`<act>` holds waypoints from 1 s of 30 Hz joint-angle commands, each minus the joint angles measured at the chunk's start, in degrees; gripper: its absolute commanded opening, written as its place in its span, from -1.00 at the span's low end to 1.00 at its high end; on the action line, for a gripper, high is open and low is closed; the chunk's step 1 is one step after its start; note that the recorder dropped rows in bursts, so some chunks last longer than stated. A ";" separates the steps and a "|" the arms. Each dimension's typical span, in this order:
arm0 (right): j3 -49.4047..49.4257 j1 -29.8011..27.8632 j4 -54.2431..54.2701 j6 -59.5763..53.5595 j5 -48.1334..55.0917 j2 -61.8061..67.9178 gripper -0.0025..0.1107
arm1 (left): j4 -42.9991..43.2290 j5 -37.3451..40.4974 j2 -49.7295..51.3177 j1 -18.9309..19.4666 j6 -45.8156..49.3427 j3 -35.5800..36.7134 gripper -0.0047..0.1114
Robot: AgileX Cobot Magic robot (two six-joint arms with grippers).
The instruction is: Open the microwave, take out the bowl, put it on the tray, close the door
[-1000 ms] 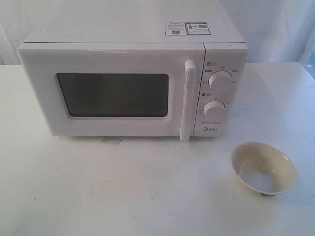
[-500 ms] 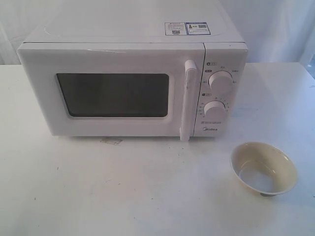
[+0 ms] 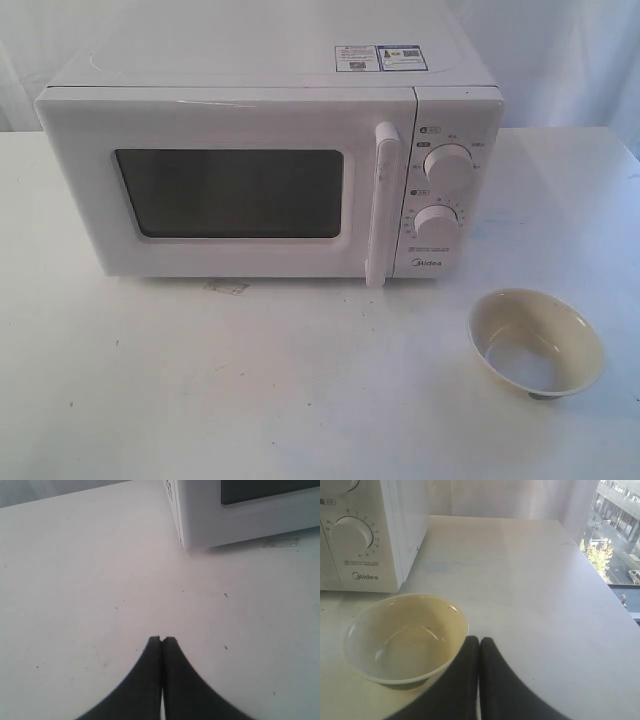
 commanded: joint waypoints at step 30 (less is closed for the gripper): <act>0.31 -0.18 -0.25 -0.51 -0.31 -0.30 -0.96 | -0.65 0.67 -0.29 -0.10 -3.63 0.18 -0.92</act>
